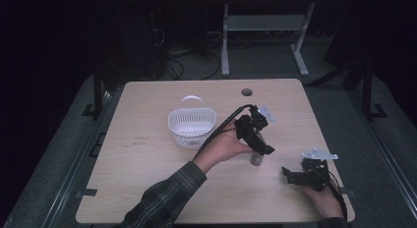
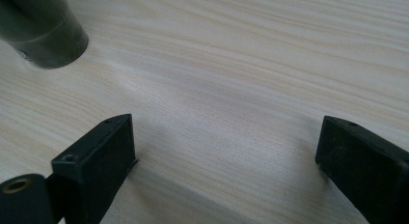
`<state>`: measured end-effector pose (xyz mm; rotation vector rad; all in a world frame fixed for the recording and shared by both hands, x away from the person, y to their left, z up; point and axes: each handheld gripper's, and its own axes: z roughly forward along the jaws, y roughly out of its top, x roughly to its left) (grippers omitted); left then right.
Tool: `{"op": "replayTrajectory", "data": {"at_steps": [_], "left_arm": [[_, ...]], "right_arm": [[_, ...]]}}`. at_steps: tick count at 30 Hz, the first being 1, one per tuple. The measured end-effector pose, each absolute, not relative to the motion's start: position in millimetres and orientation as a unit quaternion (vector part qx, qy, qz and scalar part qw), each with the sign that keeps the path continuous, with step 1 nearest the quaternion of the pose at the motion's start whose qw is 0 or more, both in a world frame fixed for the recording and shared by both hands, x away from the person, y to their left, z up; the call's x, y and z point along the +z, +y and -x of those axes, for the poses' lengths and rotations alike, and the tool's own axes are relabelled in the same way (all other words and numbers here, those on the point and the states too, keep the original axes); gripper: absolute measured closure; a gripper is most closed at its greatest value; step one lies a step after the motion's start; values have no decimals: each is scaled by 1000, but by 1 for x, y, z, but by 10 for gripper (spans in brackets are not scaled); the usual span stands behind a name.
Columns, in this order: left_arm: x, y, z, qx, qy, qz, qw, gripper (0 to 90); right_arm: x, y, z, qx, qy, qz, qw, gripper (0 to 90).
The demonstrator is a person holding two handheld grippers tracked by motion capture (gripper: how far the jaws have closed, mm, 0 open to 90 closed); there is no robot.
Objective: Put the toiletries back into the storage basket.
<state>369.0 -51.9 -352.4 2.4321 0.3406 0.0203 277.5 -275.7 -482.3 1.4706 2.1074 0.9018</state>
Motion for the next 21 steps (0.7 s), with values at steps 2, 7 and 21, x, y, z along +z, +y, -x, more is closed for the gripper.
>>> {"op": "replayTrajectory", "data": {"at_steps": [2, 7, 21], "left_arm": [[-354, -55, -370, 4, 130, -936, 327, 171], [-355, -54, -372, 7, 132, -937, 323, 245], [-346, -45, -371, 4, 135, -933, 334, 293]], "right_arm": [[-482, -276, -277, 324, 757, -528, 208, 61], [-482, -276, -277, 324, 757, -528, 208, 61], [-482, -276, -277, 324, 757, -528, 208, 62]]}}
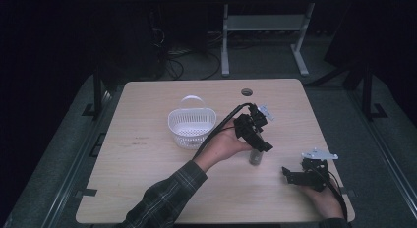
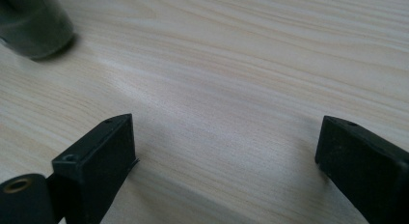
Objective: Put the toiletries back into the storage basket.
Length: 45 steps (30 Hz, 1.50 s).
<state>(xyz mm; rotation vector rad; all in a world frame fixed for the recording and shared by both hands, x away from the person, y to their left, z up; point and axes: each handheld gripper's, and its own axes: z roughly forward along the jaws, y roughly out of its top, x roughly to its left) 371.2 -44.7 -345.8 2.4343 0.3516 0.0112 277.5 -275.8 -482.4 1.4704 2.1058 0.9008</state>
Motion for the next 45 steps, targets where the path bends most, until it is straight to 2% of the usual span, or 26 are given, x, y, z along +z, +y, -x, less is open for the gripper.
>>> {"op": "replayTrajectory", "data": {"at_steps": [23, 45], "left_arm": [[-309, 23, -370, 30, 161, -921, 355, 294], [-306, 82, -369, 45, 192, -917, 348, 294]], "right_arm": [[-482, -276, -277, 324, 757, -528, 208, 62], [-482, -276, -277, 323, 757, -528, 208, 63]]}}
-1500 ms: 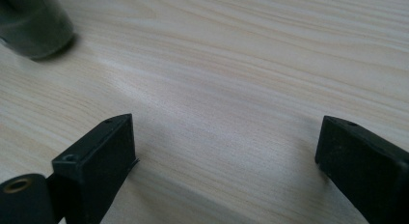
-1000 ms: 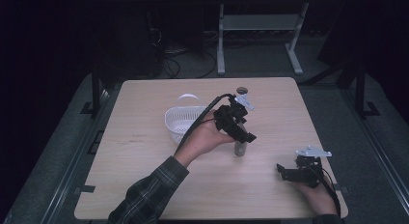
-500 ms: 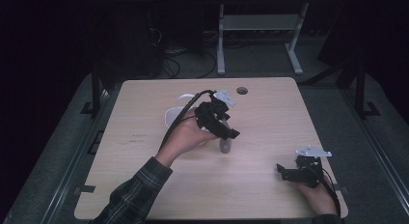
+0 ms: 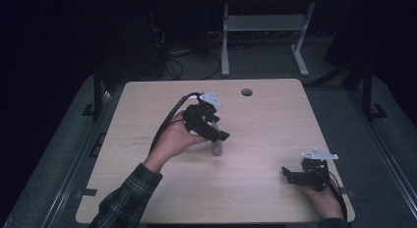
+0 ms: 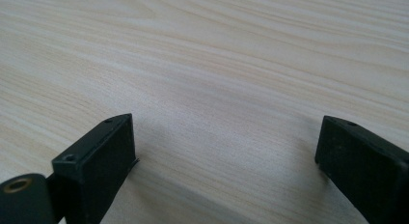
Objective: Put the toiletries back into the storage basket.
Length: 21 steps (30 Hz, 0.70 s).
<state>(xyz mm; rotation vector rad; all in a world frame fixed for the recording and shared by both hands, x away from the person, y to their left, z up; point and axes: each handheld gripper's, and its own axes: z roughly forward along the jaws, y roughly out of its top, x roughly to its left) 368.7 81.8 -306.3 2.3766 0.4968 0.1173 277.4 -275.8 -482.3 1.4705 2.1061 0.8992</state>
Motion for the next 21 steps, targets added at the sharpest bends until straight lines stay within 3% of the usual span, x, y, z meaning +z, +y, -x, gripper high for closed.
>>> {"op": "replayTrajectory", "data": {"at_steps": [21], "left_arm": [[-311, 133, -364, 54, 238, -906, 346, 294]], "right_arm": [[-482, -276, -277, 324, 757, -528, 209, 63]]}}
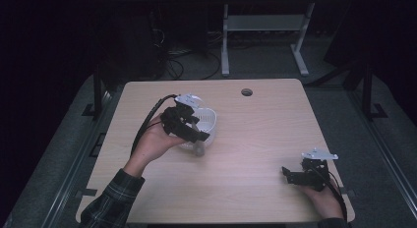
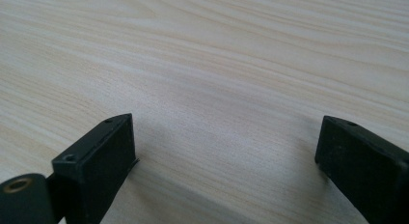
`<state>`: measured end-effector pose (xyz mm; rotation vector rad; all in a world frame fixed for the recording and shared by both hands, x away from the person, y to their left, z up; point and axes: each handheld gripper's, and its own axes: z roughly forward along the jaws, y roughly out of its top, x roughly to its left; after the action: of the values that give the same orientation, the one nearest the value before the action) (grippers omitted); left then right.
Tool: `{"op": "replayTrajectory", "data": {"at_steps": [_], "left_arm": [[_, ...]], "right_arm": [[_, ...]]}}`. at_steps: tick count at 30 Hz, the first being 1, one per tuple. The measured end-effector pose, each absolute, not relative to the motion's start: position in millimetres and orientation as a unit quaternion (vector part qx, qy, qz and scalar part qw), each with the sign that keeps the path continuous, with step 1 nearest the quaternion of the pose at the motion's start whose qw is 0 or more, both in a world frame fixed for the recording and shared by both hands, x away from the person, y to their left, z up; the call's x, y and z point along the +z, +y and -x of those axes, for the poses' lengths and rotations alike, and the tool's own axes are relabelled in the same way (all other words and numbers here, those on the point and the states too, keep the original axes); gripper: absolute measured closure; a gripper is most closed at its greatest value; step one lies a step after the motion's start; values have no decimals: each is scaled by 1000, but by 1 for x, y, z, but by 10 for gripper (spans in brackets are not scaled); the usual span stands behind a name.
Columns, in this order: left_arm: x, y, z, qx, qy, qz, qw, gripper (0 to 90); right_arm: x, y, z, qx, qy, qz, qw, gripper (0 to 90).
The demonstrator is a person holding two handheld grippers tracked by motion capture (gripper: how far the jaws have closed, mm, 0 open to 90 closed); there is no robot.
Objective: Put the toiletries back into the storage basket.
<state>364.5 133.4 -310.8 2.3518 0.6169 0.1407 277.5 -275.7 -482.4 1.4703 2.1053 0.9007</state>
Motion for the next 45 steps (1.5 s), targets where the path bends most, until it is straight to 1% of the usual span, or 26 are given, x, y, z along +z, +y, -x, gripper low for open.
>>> {"op": "replayTrajectory", "data": {"at_steps": [8, 10, 18, 36, 45], "left_arm": [[-307, 150, -363, 60, 250, -903, 346, 295], [-302, 159, -363, 66, 255, -899, 350, 294], [-285, 171, -362, 77, 261, -892, 360, 295], [-255, 180, -364, 93, 262, -886, 370, 295], [-249, 181, -370, 101, 265, -882, 377, 295]], "right_arm": [[-482, -276, -278, 323, 756, -530, 209, 63], [-482, -276, -278, 323, 756, -530, 209, 63], [-482, -276, -278, 323, 756, -530, 209, 63], [-482, -276, -278, 323, 756, -530, 210, 63], [-482, -276, -278, 323, 756, -530, 209, 63]]}}
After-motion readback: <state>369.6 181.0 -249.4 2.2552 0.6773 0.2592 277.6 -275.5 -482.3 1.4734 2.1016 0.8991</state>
